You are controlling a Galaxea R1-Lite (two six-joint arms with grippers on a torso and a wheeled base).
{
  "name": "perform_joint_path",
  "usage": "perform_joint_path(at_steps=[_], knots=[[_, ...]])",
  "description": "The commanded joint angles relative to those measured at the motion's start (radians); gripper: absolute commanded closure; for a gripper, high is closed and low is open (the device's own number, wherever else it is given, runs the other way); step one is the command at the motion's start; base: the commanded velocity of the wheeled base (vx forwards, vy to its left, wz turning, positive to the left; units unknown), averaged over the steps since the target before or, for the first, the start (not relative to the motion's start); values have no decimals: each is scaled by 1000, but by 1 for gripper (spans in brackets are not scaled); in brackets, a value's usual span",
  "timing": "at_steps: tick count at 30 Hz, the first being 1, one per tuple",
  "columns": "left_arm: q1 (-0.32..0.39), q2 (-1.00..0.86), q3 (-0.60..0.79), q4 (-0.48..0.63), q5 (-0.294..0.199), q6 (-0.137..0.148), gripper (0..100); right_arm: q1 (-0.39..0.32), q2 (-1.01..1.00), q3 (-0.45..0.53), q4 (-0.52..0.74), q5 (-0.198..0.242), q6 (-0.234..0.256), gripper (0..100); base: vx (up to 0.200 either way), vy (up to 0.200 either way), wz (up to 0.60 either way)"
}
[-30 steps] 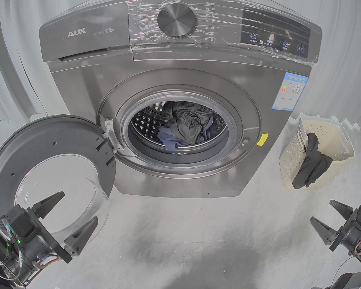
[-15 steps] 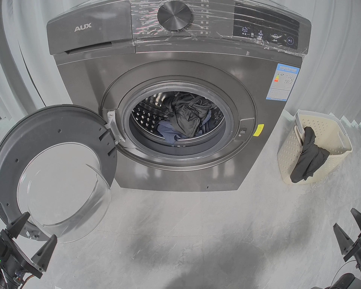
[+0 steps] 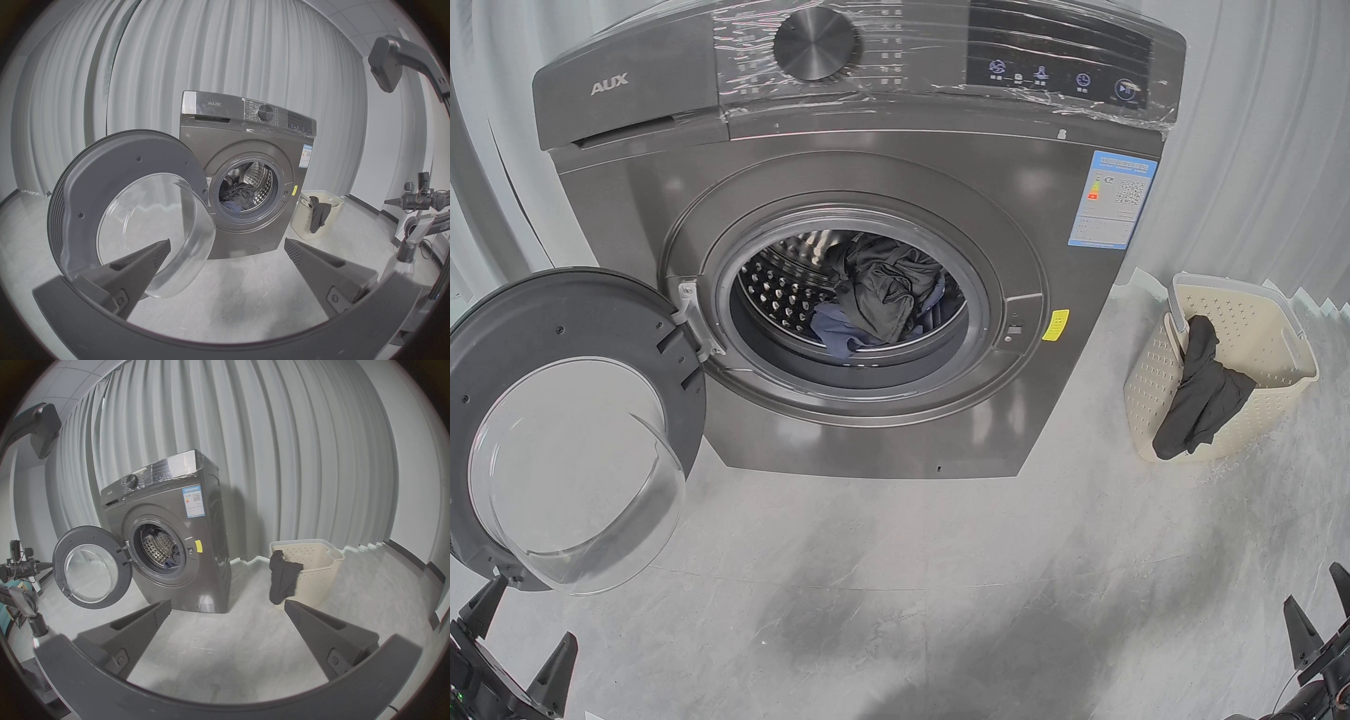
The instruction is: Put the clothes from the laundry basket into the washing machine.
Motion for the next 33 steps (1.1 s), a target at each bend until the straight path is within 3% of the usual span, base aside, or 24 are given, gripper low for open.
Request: perform_joint_path(at_steps=[1, 4, 5, 7, 9, 14, 19, 21, 27, 33], knots=[[81, -102, 17, 65, -11, 26, 0, -8, -35, 16, 75, -69, 5, 0, 0, -200, 0], [93, -102, 17, 68, -10, 29, 0, -20, -36, 16, 76, -71, 4, 0, 0, -200, 0], [173, -117, 17, 81, -21, 34, 0, -106, -69, 12, 90, -33, -24, 0, 0, -200, 0], [234, -151, 17, 133, -62, 66, 0, -129, -122, 16, 117, 35, -68, 0, 0, -100, 0], [236, -151, 17, 168, -90, 83, 0, -125, -122, 16, 119, 53, -76, 0, 0, 0, 0], [223, -172, 16, 163, -50, 72, 0, -123, -121, 16, 117, 52, -68, 0, 0, 0, 0], [210, -192, 10, 254, -10, 27, 0, -123, -121, 16, 117, 64, -75, 0, 0, 0, 0], [210, -192, 16, 237, -2, 9, 0, -122, -121, 16, 116, 63, -70, 0, 0, 0, 0], [210, -192, 16, 232, 21, 4, 0, -125, -119, 16, 119, 73, -88, 0, 0, 0, 0], [208, -192, 16, 232, 24, 4, 0, -123, -121, 16, 119, 70, -82, 0, 0, -200, 0]])
